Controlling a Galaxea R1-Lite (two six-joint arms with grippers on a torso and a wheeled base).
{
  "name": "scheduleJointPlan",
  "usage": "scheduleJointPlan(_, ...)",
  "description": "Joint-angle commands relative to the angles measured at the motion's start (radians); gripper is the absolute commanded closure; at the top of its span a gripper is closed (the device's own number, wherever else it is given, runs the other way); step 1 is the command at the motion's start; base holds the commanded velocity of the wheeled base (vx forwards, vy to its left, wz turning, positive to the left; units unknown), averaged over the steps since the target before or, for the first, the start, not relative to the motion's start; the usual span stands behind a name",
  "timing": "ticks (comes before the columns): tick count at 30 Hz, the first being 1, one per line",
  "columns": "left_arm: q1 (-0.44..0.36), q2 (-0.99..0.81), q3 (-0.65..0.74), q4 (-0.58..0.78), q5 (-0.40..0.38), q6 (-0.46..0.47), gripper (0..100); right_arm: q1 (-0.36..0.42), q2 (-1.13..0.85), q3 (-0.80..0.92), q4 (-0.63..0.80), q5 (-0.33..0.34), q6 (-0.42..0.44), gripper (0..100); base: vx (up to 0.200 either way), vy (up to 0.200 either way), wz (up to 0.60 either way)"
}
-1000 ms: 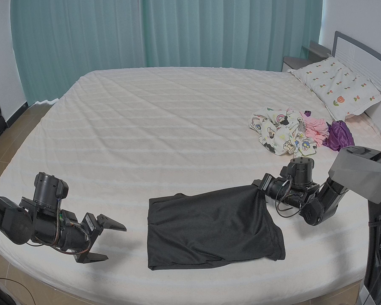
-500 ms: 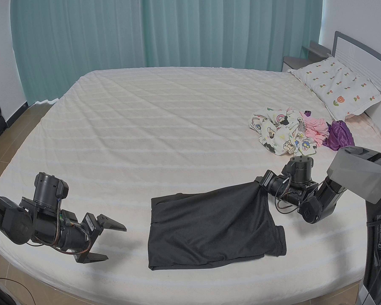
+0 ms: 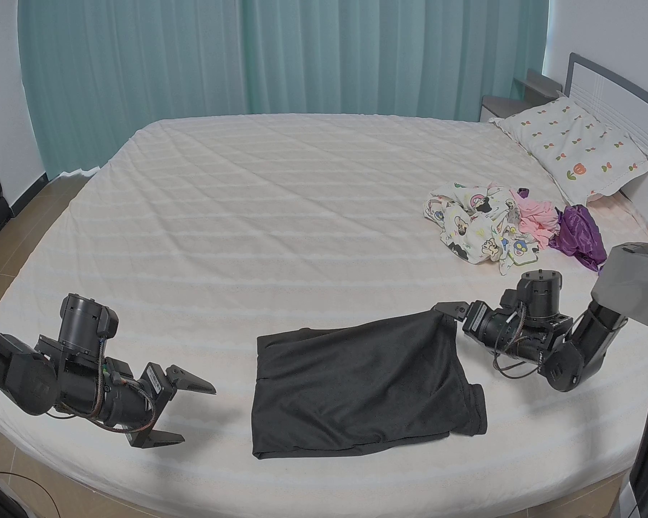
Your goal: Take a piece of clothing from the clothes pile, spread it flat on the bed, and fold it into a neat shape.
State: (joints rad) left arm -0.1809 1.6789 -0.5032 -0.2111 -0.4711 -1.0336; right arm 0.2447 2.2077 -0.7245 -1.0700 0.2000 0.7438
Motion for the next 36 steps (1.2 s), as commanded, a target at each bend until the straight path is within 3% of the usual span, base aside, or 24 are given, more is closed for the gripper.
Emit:
scheduleJointPlan(1, 0.000, 0.005, 0.000, -0.001, 0.000, 0.000, 0, 0.011, -0.192, 0.200, -0.001, 0.058, -0.014, 0, 0.000, 0.000, 0.00)
scheduleJointPlan(4, -0.002, 0.005, 0.000, -0.001, 0.000, 0.000, 0, 0.028, -0.276, 0.336, -0.004, 0.128, -0.038, 0, 0.000, 0.000, 0.00)
scheduleJointPlan(7, -0.002, 0.005, 0.000, -0.001, 0.000, 0.000, 0, 0.050, -0.335, 0.419, -0.002, 0.157, -0.055, 0, 0.000, 0.000, 0.00)
scheduleJointPlan(15, -0.002, 0.005, 0.000, 0.001, 0.000, -0.002, 0, 0.097, -0.321, 0.487, -0.002, 0.160, -0.093, 0, 0.000, 0.000, 0.00)
scheduleJointPlan(33, -0.002, 0.004, 0.000, -0.001, 0.000, -0.002, 0, 0.100, -0.201, 0.490, -0.005, 0.159, -0.129, 0, 0.000, 0.000, 0.00)
scheduleJointPlan(34, -0.002, 0.004, 0.000, -0.001, 0.000, -0.002, 0, 0.100, -0.204, 0.491, -0.005, 0.159, -0.129, 100, 0.000, 0.000, 0.00)
scheduleJointPlan(36, -0.002, 0.002, 0.000, 0.001, 0.000, -0.002, 0, 0.100, -0.215, 0.499, -0.005, 0.159, -0.129, 100, 0.000, 0.000, 0.00)
